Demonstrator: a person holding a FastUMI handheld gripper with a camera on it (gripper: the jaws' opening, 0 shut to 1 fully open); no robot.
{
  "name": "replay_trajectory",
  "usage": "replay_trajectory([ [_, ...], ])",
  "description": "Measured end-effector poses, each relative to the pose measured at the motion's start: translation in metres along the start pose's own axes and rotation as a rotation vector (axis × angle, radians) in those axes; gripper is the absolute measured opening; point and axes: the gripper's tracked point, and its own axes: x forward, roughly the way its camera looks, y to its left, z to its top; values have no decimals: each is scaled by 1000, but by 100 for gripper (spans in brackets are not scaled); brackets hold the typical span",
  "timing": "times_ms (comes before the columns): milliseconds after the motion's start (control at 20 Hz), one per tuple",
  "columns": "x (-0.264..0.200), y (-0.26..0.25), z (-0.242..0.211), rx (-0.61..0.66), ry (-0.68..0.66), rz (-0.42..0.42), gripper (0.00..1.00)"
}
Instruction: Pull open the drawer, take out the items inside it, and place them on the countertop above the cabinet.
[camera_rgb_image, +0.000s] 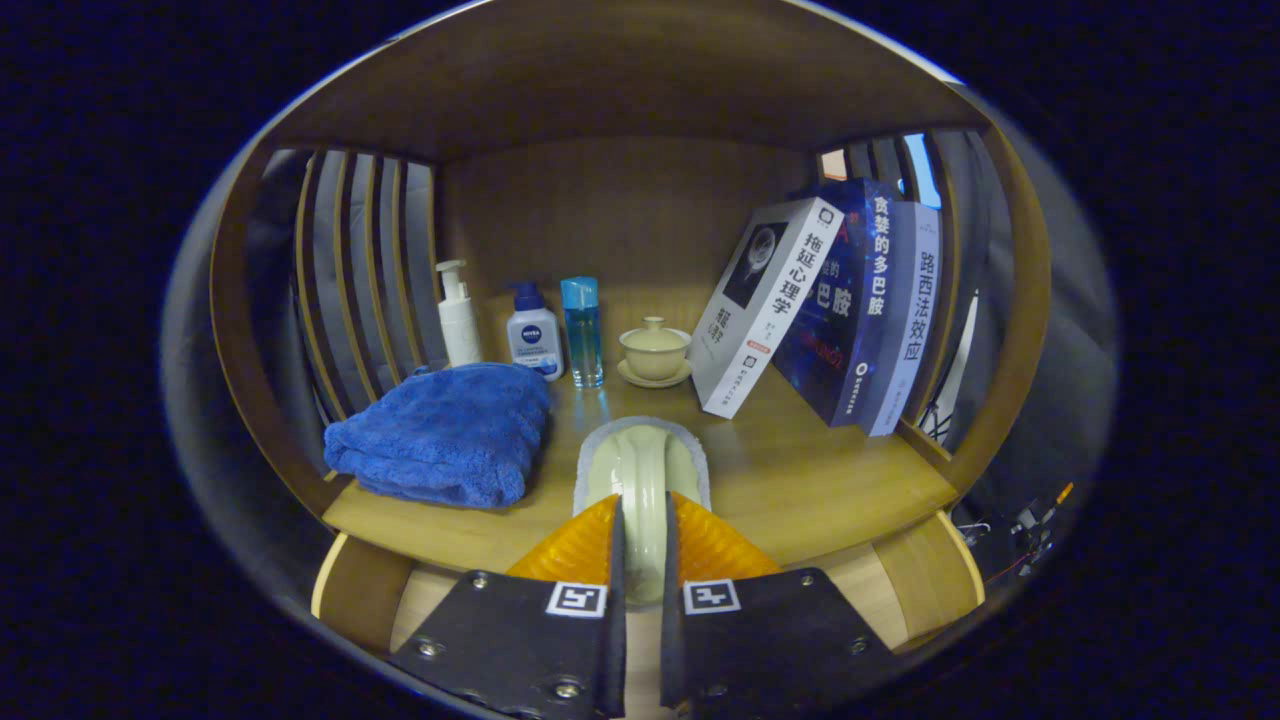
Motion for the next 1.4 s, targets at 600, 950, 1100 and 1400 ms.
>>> replay_trajectory([
  [600, 44, 6, 13, 81, -60, 55, 14],
  [950, 49, 6, 6, 69, -58, 72, 32],
  [1100, 37, 6, 8, 22, -66, 61, 39],
  [1400, -21, 14, 31, 11, -195, 87, 62],
])
